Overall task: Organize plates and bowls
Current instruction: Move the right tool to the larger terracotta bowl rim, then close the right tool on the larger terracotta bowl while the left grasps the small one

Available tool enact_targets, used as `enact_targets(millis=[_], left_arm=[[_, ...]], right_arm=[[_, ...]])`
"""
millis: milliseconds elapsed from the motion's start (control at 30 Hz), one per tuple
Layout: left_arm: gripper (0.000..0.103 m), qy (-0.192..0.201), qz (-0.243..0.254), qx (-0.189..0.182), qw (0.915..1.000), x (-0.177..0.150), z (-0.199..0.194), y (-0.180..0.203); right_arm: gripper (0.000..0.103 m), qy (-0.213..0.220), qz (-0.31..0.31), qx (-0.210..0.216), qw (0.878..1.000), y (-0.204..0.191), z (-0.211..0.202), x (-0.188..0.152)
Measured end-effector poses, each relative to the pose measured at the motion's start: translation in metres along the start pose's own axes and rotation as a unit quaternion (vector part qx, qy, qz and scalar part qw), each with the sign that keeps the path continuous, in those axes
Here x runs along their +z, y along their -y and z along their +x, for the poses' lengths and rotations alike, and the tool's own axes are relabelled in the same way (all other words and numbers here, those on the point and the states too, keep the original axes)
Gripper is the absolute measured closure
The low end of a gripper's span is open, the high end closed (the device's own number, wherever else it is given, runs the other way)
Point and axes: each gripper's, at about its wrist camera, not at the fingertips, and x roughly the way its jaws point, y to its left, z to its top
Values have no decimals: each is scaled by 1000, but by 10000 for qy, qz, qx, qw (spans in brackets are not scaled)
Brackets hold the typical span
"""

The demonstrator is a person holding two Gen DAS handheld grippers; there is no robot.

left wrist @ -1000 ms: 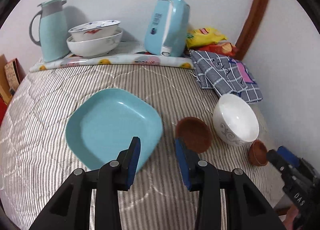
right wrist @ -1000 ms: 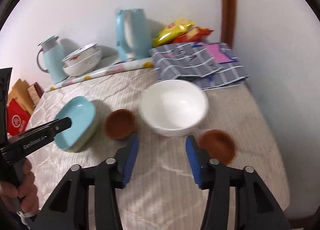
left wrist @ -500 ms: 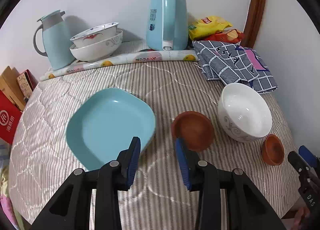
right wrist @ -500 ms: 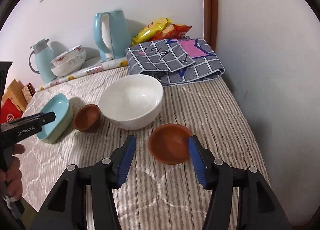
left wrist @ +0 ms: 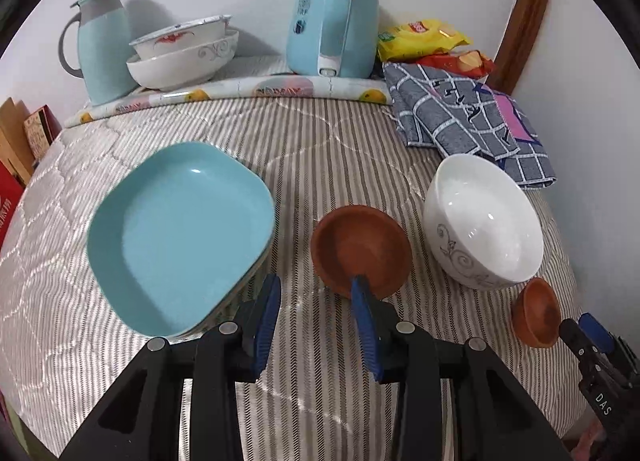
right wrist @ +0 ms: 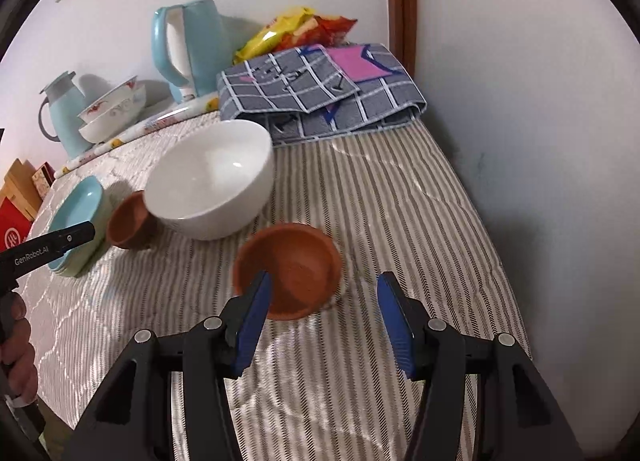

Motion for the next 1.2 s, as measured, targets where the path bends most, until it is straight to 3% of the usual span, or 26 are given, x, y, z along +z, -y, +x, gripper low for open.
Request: enact_targets(millis=[800, 1033, 1200], left_arm=[[67, -172, -392, -60, 9991, 7, 54, 2], [49, -48, -255, -166, 9995, 5, 56, 10], [45, -75, -99, -135, 9998, 7, 57, 14]], right_arm=[[53, -459, 82, 172, 9988, 9, 51, 0], [44, -297, -15, 249, 9992, 7, 53, -3], [42, -203, -31, 243, 9995, 6, 52, -5]])
